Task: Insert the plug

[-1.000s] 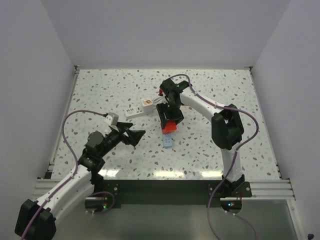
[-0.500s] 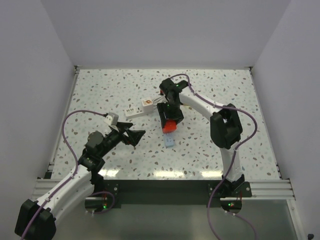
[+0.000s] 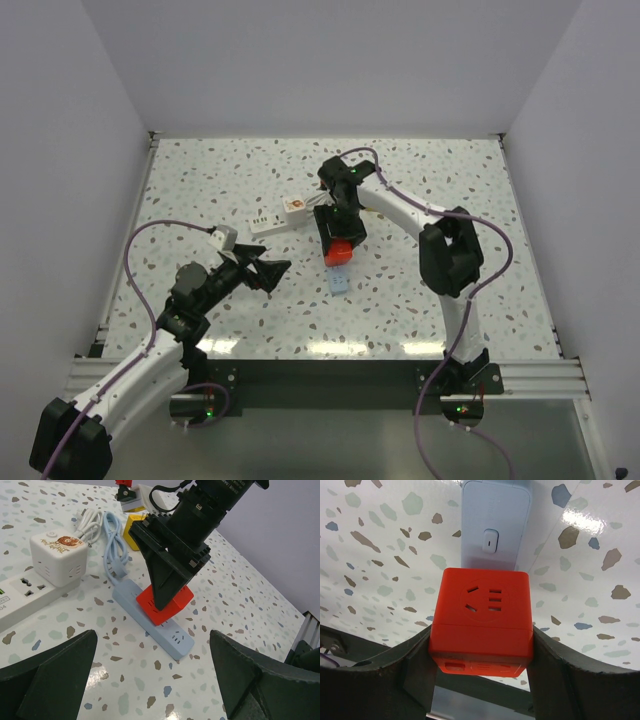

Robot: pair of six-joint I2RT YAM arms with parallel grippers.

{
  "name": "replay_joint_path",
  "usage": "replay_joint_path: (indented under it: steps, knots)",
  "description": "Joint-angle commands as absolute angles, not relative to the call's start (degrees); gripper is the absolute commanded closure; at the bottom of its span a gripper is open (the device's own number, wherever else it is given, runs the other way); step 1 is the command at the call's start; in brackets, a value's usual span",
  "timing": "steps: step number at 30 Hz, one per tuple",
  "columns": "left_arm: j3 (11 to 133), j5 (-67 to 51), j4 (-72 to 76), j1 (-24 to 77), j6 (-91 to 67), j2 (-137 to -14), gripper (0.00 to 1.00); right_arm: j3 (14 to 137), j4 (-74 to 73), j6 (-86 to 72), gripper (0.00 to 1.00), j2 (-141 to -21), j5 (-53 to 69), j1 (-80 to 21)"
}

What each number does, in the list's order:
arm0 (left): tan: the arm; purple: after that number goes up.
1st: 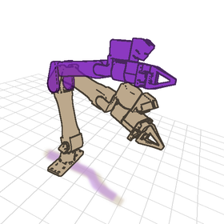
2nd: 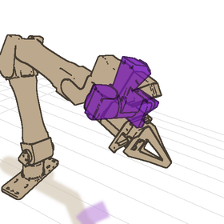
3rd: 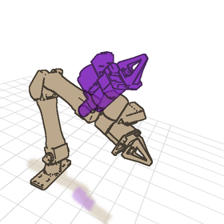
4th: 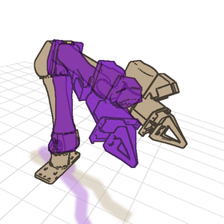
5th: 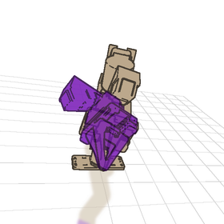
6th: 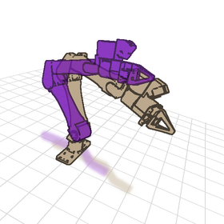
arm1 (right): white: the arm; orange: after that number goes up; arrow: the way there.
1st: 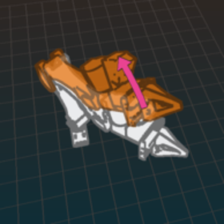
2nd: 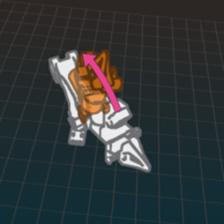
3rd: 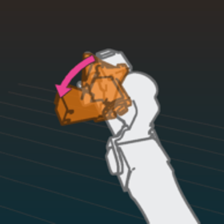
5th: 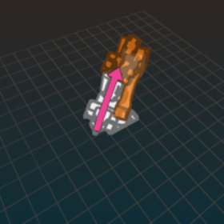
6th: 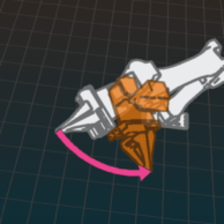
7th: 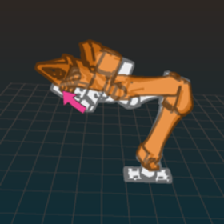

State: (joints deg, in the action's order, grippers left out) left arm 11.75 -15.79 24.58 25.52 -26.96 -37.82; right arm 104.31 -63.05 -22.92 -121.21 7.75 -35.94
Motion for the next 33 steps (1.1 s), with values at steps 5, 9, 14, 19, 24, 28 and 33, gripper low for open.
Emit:
replay_joint_path:
  steps: [5,9,14,19,24,28,33]
  knots:
    - [11.7,-15.3,26.1,25.1,-26.9,-38.1,0.00,98.4,-49.2,-21.9,1.00,-122.6,0.2,-36.5]
    - [11.6,-15.5,26.1,25.1,-26.9,-38.1,0.00,99.7,-49.5,-20.8,1.00,-125.4,-1.5,-36.9]
    - [11.6,-15.4,26.2,25.1,-26.8,-38.2,0.00,103.4,-50.5,-19.8,1.00,-128.5,-2.5,-37.3]
    - [11.6,-15.4,26.3,25.0,-26.8,-38.3,0.00,105.7,-50.7,-19.2,1.00,-130.6,-4.8,-37.7]
    - [11.6,-15.0,26.2,25.1,-26.6,-38.3,0.00,101.8,-47.3,-19.7,1.00,-129.6,-7.2,-39.5]
    - [11.6,-15.0,26.1,25.1,-26.6,-38.4,0.00,100.7,-46.6,-19.8,1.00,-130.5,-7.2,-39.6]
    - [11.5,-14.9,26.1,25.1,-26.7,-38.3,0.00,101.5,-45.7,-19.2,1.00,-132.0,-5.1,-39.6]
